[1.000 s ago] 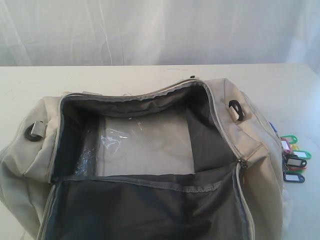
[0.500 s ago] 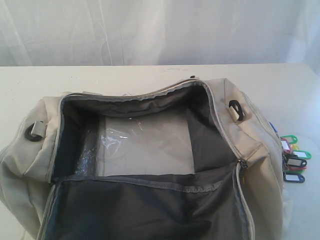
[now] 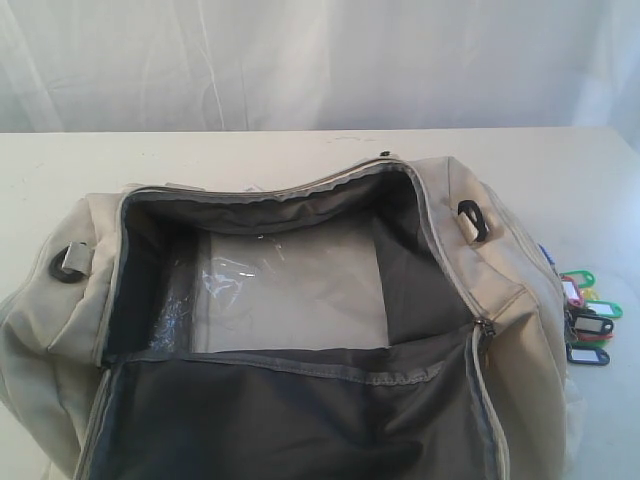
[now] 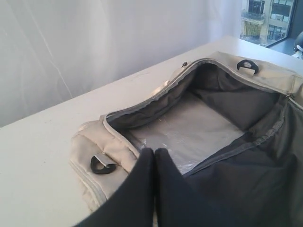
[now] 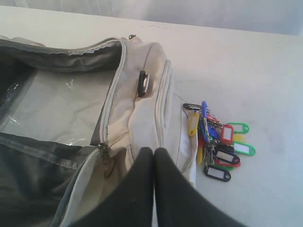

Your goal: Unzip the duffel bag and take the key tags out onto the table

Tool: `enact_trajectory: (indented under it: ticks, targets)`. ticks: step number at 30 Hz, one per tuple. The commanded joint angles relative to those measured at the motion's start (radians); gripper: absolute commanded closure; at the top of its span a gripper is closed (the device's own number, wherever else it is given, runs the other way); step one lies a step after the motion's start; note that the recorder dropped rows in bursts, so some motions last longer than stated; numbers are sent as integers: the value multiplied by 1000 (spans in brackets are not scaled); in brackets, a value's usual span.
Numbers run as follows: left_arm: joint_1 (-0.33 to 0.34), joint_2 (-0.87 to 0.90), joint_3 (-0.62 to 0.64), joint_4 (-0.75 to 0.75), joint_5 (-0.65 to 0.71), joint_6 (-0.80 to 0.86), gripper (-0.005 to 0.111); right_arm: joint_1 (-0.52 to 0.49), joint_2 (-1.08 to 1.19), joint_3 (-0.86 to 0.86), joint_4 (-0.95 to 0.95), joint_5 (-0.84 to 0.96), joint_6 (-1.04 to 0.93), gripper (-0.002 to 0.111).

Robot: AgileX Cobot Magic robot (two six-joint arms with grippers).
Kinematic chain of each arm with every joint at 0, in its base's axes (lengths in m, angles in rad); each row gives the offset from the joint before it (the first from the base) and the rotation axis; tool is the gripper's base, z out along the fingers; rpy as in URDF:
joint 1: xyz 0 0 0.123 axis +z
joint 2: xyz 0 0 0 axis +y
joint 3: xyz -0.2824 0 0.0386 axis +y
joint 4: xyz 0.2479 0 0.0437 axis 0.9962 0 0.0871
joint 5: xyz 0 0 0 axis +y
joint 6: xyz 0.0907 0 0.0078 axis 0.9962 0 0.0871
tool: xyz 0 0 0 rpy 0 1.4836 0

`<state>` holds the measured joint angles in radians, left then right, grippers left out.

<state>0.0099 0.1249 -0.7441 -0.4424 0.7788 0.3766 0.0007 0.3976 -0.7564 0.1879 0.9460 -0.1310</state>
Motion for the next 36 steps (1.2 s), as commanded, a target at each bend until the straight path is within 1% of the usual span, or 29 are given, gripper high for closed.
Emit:
enact_trajectory:
  ticks: [1, 3, 5, 7, 9, 11, 13, 15, 18, 21, 25, 29, 30, 36]
  targets:
    - [0, -6, -1, -49, -32, -3, 107, -1, -7, 5, 2, -12, 8, 108]
    - [0, -6, 8, -85, -88, -3, 107, -1, -7, 5, 2, -12, 8, 108]
    - [0, -2, 46, -117, -194, -23, 107, -1, -7, 5, 2, -12, 8, 108]
    - [2, -1, 93, -86, -279, -121, 107, -1, -7, 5, 2, -12, 8, 108]
    - [9, -1, 148, 31, -332, -272, 107, -1, -7, 5, 2, -12, 8, 108]
    - [16, -4, 210, 186, -344, -437, 107, -1, -7, 5, 2, -12, 8, 108]
    - [18, -20, 271, 282, -349, -513, 107, -1, -7, 5, 2, -12, 8, 108]
    - [18, -36, 327, 318, -372, -496, 107, -1, -7, 5, 2, -12, 8, 108]
    - [18, -76, 419, 324, -412, -385, 107, -1, -7, 5, 2, -12, 8, 108]
    - [18, -125, 517, 324, -422, -284, 107, -1, -7, 5, 2, -12, 8, 108]
    - [19, -125, 628, 324, -430, -265, 107, -1, -7, 5, 2, -14, 8, 108]
    - [19, -125, 729, 322, -470, -274, 107, -1, -7, 5, 2, -14, 8, 108]
    - [19, -125, 744, 320, -472, -274, 107, -1, -7, 5, 2, -14, 8, 108]
    - [19, -125, 744, 314, -495, -267, 107, -1, -7, 5, 2, -14, 8, 108]
